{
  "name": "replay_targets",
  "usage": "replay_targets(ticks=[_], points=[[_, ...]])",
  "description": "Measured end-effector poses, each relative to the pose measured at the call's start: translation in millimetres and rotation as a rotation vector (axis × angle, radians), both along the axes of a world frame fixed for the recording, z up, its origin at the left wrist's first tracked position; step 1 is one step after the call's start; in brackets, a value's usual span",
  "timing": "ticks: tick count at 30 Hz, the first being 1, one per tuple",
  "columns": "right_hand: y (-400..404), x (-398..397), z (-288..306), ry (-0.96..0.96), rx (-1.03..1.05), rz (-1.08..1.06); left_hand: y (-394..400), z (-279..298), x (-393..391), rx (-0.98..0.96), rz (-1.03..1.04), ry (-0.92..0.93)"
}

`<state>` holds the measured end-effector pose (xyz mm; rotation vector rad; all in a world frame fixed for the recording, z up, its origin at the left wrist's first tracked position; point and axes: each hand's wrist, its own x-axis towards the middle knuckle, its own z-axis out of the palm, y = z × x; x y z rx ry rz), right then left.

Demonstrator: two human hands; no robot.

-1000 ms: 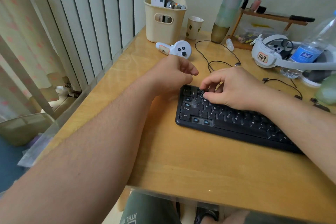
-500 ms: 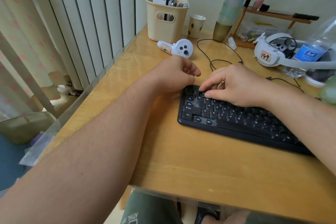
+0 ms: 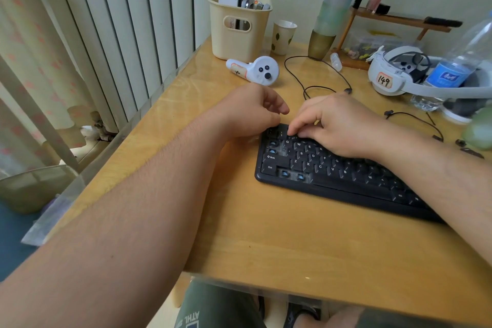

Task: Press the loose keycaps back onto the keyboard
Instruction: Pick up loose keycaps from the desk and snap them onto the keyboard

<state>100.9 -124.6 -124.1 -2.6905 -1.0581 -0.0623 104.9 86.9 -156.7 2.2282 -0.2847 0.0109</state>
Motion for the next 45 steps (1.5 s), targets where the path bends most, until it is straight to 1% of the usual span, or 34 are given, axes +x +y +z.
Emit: replay_targets(ticks=[5, 10, 13, 18, 22, 26, 29, 31, 34, 38, 42, 45], points=[[-7.3, 0.8, -9.2, -0.041, 0.099, 0.052, -0.4, -0.3, 0.7, 0.005, -0.006, 0.002], [-10.0, 0.3, -12.2, -0.093, 0.138, 0.121, -1.0, 0.2, -0.4, 0.006, -0.002, 0.021], [-9.1, 4.1, -15.3, -0.118, 0.165, 0.110, 0.2, 1.3, -0.2, -0.012, -0.005, 0.036], [-10.9, 8.4, -18.7, -0.033, 0.237, 0.041, 2.7, 8.4, -4.5, -0.053, -0.059, 0.146], [-11.4, 7.9, -17.5, -0.001, 0.214, 0.057, 5.4, 10.4, -5.2, -0.047, -0.097, 0.189], [-13.2, 5.1, -12.7, 0.023, 0.154, 0.094, 6.8, 10.7, -4.4, 0.001, -0.134, 0.197], [-12.3, 5.3, -15.4, 0.018, 0.162, 0.090, 6.4, 10.1, -4.0, 0.003, -0.131, 0.192], [-11.1, 6.6, -19.0, 0.036, 0.205, 0.058, 6.0, 9.5, -4.2, -0.003, -0.132, 0.186], [-9.7, 8.8, -18.6, 0.119, 0.264, -0.013, 5.1, 9.5, -5.6, -0.018, -0.135, 0.182], [-4.7, 10.6, -13.8, 0.184, 0.260, -0.073, 4.1, 10.4, -8.0, -0.020, -0.138, 0.189], [-1.6, 8.7, -11.9, 0.186, 0.245, -0.116, 4.2, 11.6, -9.1, -0.014, -0.132, 0.189], [-1.0, 8.5, -10.1, 0.140, 0.204, -0.058, 4.0, 11.7, -9.7, -0.014, -0.135, 0.199]])
